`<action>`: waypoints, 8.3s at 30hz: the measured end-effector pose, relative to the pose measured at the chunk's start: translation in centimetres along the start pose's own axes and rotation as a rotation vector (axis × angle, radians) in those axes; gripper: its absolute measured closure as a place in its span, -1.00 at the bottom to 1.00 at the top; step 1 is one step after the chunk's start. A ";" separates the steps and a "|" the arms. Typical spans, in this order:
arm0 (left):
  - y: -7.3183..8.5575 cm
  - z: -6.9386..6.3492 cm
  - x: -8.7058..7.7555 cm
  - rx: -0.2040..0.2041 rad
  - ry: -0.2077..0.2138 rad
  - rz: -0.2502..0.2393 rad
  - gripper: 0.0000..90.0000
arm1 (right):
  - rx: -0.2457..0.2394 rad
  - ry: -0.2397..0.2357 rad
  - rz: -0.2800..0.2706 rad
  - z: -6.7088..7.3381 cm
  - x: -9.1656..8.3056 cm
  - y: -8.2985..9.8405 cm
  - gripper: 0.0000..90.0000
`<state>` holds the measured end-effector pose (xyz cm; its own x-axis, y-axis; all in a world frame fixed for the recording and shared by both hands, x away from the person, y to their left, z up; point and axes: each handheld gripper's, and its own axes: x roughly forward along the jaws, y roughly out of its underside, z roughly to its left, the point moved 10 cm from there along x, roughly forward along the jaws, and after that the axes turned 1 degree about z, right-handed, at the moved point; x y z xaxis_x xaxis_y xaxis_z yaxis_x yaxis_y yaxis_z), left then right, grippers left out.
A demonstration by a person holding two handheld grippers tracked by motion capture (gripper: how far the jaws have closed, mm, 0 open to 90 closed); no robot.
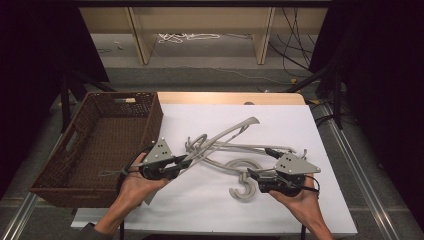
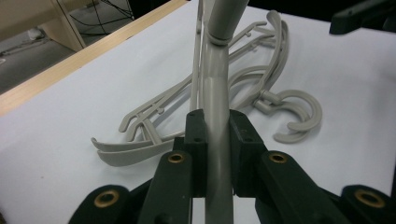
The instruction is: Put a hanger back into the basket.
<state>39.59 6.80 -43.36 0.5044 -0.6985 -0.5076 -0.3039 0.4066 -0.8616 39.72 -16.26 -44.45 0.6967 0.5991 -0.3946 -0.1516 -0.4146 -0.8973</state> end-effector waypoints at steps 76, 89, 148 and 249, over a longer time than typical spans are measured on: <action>2.6 19.5 -17.0 -0.207 -0.340 -0.041 0.77 | 0.026 -0.047 0.080 1.0 -0.1 3.3 -0.60; 6.2 20.3 -17.2 -0.196 -0.348 0.022 0.77 | 0.022 -0.043 0.073 1.0 0.1 3.3 -0.59; 15.3 25.7 -15.1 -0.451 -0.515 0.325 0.61 | 0.012 -0.070 0.102 1.4 0.4 3.7 -0.59; 5.7 0.2 -3.2 -0.095 -0.145 -0.253 -0.64 | -0.054 -0.090 0.204 -1.7 1.3 6.1 -0.55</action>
<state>36.39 11.42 -46.63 0.6815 -0.6767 -0.2786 -0.2249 0.1686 -0.9597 40.91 -19.15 -50.08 0.5897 0.5570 -0.5848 -0.2436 -0.5678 -0.7863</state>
